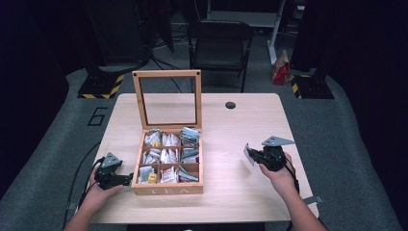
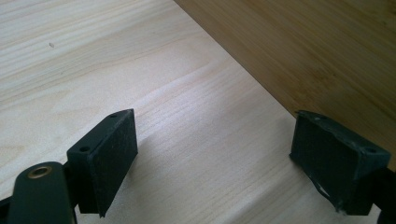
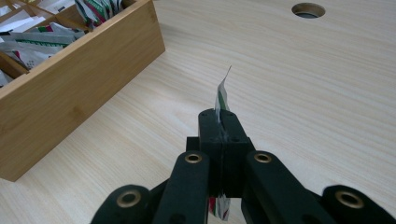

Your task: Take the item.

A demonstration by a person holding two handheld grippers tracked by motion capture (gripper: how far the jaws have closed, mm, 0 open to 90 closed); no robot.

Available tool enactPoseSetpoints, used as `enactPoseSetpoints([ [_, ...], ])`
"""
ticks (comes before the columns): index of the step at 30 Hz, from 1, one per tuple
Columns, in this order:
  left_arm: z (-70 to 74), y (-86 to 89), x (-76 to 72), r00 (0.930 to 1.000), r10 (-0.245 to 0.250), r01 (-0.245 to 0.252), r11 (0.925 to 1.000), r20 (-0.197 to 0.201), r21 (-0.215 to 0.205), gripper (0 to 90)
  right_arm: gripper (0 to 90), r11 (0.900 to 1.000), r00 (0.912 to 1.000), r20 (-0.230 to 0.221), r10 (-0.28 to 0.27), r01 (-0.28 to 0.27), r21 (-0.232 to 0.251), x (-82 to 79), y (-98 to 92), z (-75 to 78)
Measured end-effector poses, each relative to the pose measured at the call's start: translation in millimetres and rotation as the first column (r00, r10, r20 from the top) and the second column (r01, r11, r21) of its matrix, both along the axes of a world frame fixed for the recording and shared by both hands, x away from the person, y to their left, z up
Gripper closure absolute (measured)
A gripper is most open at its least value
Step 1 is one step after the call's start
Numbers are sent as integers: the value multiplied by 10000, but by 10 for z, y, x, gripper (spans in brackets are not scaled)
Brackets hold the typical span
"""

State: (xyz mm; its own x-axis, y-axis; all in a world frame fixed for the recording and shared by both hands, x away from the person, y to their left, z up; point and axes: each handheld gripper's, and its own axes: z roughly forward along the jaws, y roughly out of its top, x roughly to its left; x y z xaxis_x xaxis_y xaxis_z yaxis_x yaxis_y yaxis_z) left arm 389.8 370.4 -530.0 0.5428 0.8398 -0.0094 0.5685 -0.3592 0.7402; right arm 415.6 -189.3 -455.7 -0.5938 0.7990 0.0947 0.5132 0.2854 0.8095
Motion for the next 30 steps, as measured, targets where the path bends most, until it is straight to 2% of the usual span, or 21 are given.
enactPoseSetpoints([
  [10,0,-1,0,10000,11,-11,10000,9,2,142,899,9996,9998,-42,-185,185,-209,-11,3,-114],
  [18,0,0,0,10000,10,-10,10000,11,9,142,898,9988,9998,-122,-134,128,-468,-19,42,-191],
  [30,0,-1,0,10000,12,-12,10000,11,5,142,881,9980,9992,-293,279,-295,-563,-53,135,-273],
])
